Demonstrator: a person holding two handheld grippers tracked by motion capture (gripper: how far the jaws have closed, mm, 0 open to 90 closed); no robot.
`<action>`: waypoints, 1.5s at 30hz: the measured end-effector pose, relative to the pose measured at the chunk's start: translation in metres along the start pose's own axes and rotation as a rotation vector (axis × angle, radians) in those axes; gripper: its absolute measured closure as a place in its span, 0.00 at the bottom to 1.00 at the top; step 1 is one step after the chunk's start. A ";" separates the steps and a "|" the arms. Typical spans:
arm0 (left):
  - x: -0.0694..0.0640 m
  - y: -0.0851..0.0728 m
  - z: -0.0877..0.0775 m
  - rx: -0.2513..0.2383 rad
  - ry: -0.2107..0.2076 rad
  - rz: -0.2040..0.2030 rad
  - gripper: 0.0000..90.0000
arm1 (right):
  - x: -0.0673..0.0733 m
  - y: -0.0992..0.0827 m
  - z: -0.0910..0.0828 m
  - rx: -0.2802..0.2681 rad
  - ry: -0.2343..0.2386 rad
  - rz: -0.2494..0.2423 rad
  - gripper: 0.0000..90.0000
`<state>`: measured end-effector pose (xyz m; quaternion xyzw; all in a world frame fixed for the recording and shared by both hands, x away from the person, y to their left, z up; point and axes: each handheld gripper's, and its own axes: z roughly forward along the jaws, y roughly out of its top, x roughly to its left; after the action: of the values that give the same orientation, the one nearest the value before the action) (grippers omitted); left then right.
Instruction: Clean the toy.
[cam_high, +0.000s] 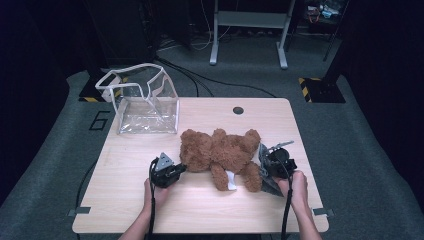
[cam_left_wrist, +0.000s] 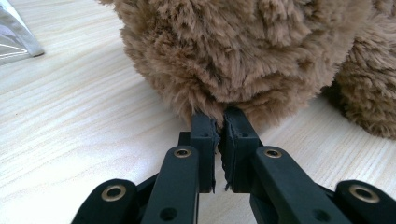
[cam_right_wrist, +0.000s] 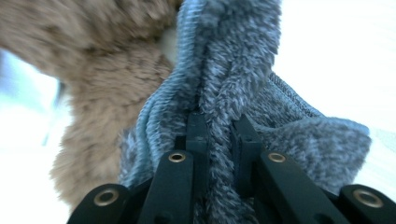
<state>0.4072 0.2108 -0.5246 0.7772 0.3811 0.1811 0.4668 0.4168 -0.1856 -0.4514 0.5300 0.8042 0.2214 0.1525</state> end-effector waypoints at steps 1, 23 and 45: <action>0.000 0.000 0.000 0.001 0.001 0.001 0.93 | 0.001 0.000 -0.004 -0.022 0.006 -0.006 0.89; 0.000 0.000 0.000 0.004 0.002 0.004 0.93 | 0.027 0.011 0.015 -0.028 -0.042 -0.065 0.89; 0.000 0.000 0.001 0.003 0.006 0.006 0.93 | 0.064 0.013 0.021 -0.063 -0.008 -0.123 0.89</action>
<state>0.4074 0.2102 -0.5248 0.7784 0.3806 0.1844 0.4640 0.4124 -0.1181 -0.4631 0.4754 0.8273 0.2344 0.1858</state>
